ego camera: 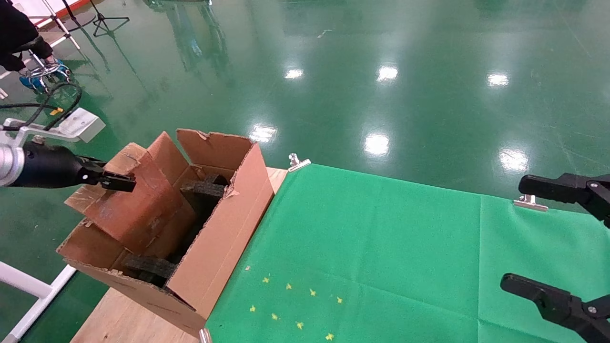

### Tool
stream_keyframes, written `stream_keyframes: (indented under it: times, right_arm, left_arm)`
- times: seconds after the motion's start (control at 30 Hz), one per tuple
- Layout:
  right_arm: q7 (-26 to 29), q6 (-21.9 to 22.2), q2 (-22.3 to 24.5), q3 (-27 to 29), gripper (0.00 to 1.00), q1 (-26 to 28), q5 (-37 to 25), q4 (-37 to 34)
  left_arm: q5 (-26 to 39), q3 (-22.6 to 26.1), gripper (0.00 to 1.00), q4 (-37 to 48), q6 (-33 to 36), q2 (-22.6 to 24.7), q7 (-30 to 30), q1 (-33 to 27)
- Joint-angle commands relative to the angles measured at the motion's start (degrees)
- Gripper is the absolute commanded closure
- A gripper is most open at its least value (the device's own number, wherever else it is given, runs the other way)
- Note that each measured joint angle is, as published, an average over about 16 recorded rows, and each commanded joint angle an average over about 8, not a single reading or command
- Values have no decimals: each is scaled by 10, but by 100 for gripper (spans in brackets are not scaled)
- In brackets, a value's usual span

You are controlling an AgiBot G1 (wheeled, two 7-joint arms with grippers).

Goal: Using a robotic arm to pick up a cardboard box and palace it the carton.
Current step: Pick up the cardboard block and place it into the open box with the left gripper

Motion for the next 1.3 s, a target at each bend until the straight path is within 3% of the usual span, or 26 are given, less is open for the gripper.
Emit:
stream_keyframes:
  times: [0.03,0.3,0.8,0.83,1.07,1.1,1.3]
  right_arm:
    - [0,0,0,0,0,0,0,0]
    - [0,0,0,0,0,0,0,0]
    - [0,0,0,0,0,0,0,0]
    - [0,0,0,0,0,0,0,0]
    - [0,0,0,0,0,0,0,0]
    - [0,0,0,0,0,0,0,0]
    - [0,0,0,0,0,0,0,0]
  left_arm:
    - [20,5,100,16,-15,11,-7,-4]
    - [49,15,100,101,-65,60,8,-15]
    - [47,16,99,295,-148,142,82,-12]
    - [47,16,91,304,-150,145,83,-12]
    - [44,14,4,341,-159,157,93,-15]
    - [44,14,0,344,-160,158,94,-15]
    - [44,14,0,342,-158,157,93,-15]
